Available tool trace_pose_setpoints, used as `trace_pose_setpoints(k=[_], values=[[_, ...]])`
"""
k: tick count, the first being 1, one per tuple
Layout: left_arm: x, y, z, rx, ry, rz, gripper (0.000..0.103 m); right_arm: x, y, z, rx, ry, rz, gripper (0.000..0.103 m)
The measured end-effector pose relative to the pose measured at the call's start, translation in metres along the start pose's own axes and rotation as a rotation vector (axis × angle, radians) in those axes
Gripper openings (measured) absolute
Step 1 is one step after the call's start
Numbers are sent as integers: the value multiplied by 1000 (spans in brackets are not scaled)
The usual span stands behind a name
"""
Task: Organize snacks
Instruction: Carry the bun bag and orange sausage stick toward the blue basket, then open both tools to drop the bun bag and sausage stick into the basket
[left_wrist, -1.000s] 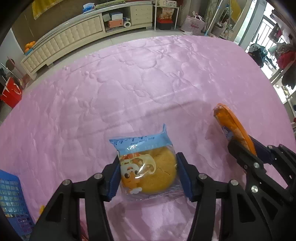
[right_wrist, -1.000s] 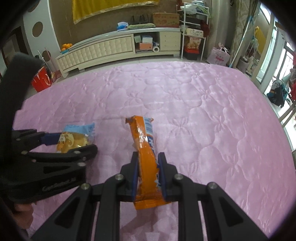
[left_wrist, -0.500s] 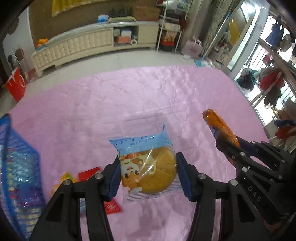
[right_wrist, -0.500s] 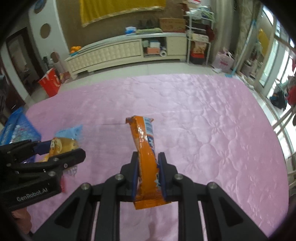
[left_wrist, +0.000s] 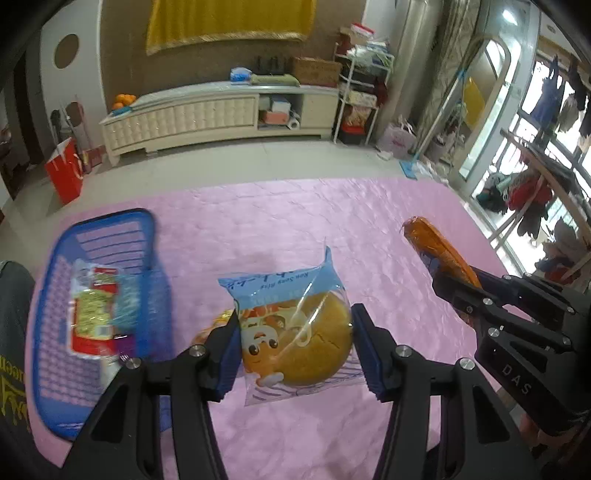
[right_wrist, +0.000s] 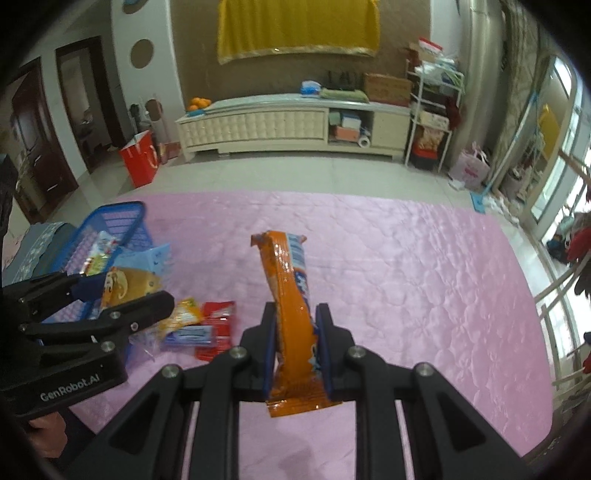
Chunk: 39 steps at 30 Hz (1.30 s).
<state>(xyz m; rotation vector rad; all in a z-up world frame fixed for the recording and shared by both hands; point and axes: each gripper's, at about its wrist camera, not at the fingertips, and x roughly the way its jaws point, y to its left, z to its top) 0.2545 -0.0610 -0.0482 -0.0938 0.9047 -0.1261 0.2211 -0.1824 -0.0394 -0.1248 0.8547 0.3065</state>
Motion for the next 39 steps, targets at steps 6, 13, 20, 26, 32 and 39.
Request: trace_pose_setpoints(k=[6, 13, 20, 26, 32, 39], values=[[-45, 41, -14, 0, -37, 32, 52, -16, 47, 6, -48, -38, 35, 24], [-79, 106, -28, -38, -59, 65, 52, -11, 103, 11, -79, -40, 105, 24], [-85, 156, -40, -66, -62, 71, 52, 1, 153, 11, -116, -28, 145, 24], [-70, 189, -50, -103, -23, 70, 52, 14, 180, 9, -160, -6, 160, 24], [-52, 200, -63, -113, 14, 37, 52, 22, 185, 6, -175, 16, 144, 24], [-38, 203, -69, -107, 54, 16, 55, 19, 190, -1, -187, 17, 130, 24]])
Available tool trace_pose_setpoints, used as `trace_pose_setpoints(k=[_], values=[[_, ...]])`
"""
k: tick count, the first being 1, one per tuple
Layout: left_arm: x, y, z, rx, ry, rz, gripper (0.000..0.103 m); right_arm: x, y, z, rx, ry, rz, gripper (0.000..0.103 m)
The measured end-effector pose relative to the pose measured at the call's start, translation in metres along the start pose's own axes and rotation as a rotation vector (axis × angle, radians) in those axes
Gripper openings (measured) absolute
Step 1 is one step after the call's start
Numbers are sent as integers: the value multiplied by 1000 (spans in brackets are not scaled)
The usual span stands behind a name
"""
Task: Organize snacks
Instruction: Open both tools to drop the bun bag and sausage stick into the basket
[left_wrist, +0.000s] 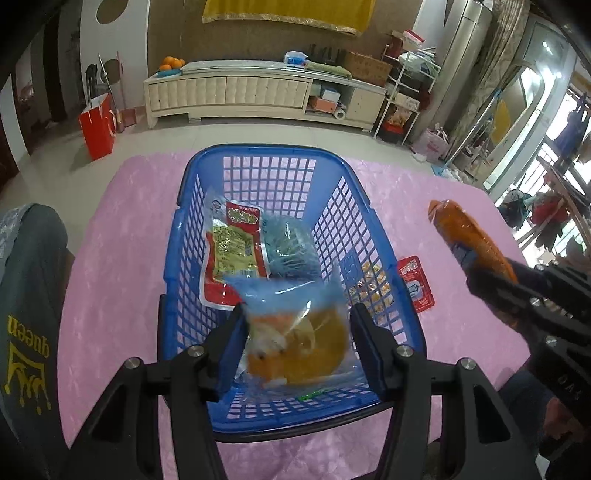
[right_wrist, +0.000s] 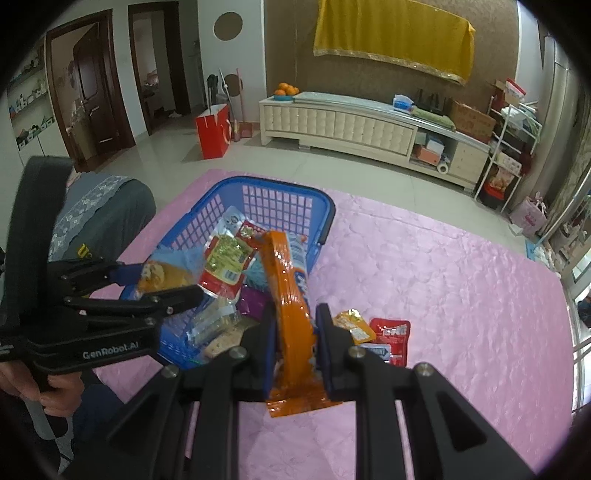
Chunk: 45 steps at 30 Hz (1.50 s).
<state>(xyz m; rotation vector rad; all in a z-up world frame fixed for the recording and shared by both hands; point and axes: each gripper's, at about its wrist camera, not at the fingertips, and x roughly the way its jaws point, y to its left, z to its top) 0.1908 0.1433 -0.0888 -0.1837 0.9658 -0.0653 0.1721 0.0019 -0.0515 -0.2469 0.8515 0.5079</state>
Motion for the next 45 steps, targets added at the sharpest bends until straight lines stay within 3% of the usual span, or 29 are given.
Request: trace_pose_setpoints(k=[2, 20, 30, 37, 45], values=[[-3, -3, -1, 12, -3, 9, 63, 0, 1, 1, 1, 1, -5, 24], [-74, 9, 3, 32, -150, 80, 63, -9, 24, 16, -29, -32, 43, 24], [-63, 44, -9, -20, -117, 127, 63, 22, 63, 21, -112, 30, 96, 24], [-56, 62, -19, -50, -85, 129, 63, 51, 70, 13, -100, 113, 132, 24], [-61, 52, -21, -48, -88, 140, 63, 51, 67, 10, -81, 115, 141, 25]])
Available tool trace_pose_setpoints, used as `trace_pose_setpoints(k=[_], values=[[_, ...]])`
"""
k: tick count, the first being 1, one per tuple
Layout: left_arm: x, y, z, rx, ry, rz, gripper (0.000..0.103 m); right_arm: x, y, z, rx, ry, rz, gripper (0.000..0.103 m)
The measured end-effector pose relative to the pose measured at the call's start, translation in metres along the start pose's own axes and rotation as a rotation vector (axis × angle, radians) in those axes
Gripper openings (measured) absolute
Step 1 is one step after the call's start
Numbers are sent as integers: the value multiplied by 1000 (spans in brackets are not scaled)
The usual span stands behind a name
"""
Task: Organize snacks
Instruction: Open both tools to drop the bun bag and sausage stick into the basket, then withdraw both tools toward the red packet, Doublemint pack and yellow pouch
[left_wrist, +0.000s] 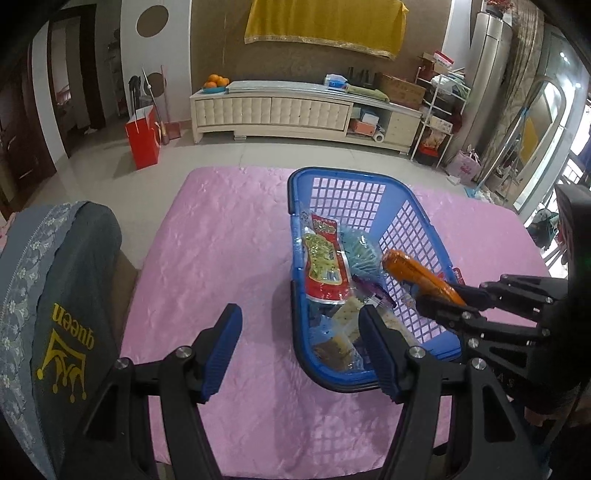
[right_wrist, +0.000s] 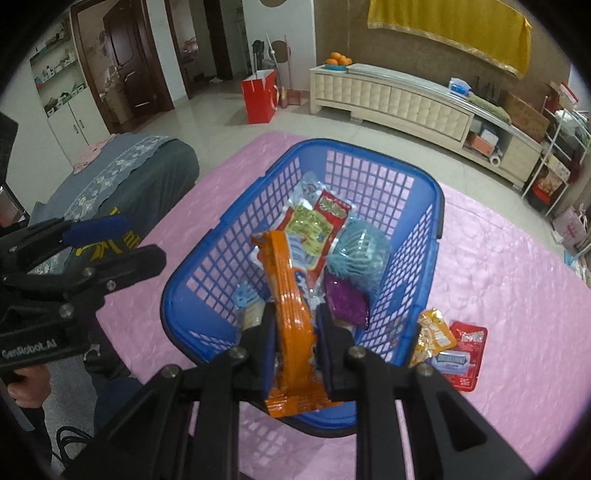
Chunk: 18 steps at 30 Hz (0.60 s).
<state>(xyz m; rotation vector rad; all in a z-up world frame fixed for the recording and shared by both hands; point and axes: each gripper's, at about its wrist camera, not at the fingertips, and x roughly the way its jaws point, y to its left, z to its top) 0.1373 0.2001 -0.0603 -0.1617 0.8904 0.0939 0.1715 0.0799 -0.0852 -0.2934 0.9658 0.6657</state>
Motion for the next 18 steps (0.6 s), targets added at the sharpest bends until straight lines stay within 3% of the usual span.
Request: trace_pose_setpoints(k=[2, 4, 5, 6, 9, 18], values=[[-2, -5, 0, 2, 0, 0, 63, -4, -4, 0, 11, -4, 26, 30], [-4, -11, 0, 12, -2, 1, 63, -9, -8, 0, 15, -4, 49, 52], [-5, -11, 0, 18, -3, 2, 63, -15, -11, -1, 12, -25, 42, 68], [-7, -17, 1, 30, -5, 3, 63, -22, -13, -2, 11, -53, 28, 75], [-12, -30, 3, 37, -14, 5, 63, -39, -26, -5, 37, -93, 19, 82], [-20, -86, 12, 88, -49, -50, 63, -72, -78, -23, 99, -108, -39, 82]])
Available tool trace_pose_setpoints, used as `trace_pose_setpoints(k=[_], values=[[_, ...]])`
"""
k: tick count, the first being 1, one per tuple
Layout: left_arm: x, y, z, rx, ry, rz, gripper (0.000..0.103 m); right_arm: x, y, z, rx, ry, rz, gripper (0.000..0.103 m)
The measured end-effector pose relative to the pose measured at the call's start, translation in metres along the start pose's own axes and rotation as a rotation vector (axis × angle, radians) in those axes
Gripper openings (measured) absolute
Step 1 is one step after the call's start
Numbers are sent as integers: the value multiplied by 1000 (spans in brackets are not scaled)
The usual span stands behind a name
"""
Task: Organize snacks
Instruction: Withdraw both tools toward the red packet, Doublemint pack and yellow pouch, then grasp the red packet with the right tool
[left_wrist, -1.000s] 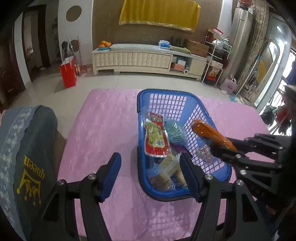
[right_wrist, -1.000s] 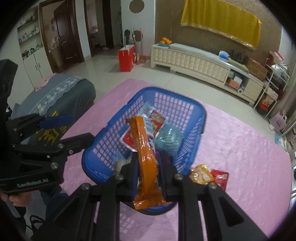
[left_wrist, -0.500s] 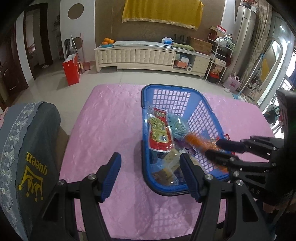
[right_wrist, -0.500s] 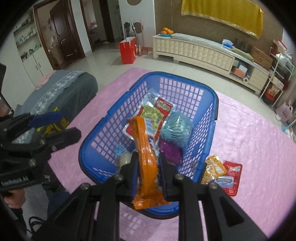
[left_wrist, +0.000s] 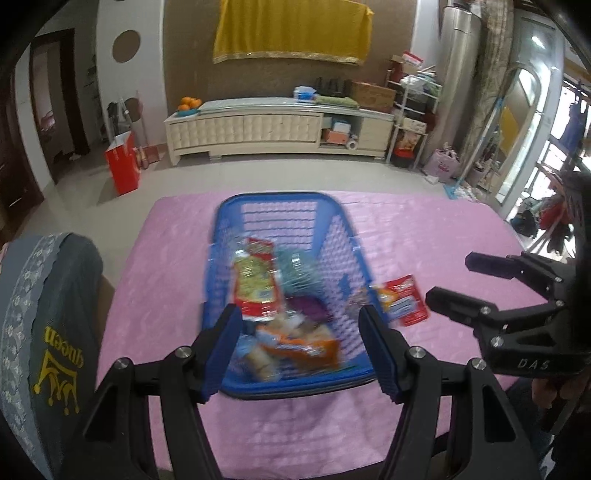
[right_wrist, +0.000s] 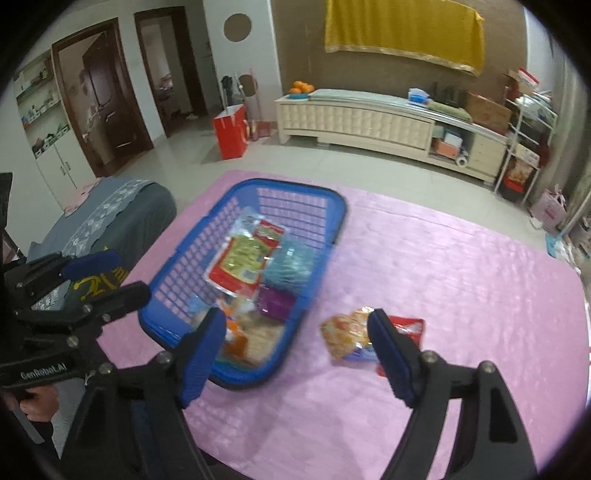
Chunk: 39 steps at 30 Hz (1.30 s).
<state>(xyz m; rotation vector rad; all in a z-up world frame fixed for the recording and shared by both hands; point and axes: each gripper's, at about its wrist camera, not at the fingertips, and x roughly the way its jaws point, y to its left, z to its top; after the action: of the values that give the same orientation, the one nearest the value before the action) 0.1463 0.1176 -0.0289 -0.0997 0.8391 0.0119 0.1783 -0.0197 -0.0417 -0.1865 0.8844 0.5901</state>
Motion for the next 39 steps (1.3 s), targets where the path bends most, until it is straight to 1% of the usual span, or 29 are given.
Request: trace_pose_setpoints(k=[4, 9, 13, 16, 21, 25, 26, 27, 30, 32, 34, 36, 39], values=[[13, -39, 3, 53, 7, -27, 63, -13, -30, -10, 18, -5, -37, 82], [32, -80, 2, 115, 23, -51, 63, -21, -67, -22, 59, -4, -64, 82], [46, -109, 3, 131, 41, -75, 63, -21, -95, -34, 84, 13, -92, 82], [56, -126, -2, 142, 47, -68, 63, -17, -115, -41, 98, 26, -92, 82], [77, -145, -12, 136, 65, -71, 63, -2, -138, -51, 101, 51, -82, 82], [95, -162, -27, 158, 82, -51, 63, 15, -150, -59, 70, 76, -68, 82], [99, -165, -30, 159, 86, -44, 63, 20, -153, -60, 58, 83, -62, 80], [105, -169, -34, 155, 91, -28, 63, 24, -156, -60, 50, 89, -52, 74], [117, -174, -39, 131, 99, -12, 63, 45, -166, -62, 46, 127, -9, 63], [125, -177, -39, 120, 107, 0, 63, 61, -170, -62, 42, 151, 20, 62], [136, -180, -39, 126, 113, 38, 63, 78, -171, -63, 40, 173, 47, 61], [146, -179, -38, 142, 123, 70, 63, 91, -171, -62, 38, 184, 66, 61], [161, -175, -36, 147, 146, 90, 63, 107, -173, -61, 55, 191, 99, 59]])
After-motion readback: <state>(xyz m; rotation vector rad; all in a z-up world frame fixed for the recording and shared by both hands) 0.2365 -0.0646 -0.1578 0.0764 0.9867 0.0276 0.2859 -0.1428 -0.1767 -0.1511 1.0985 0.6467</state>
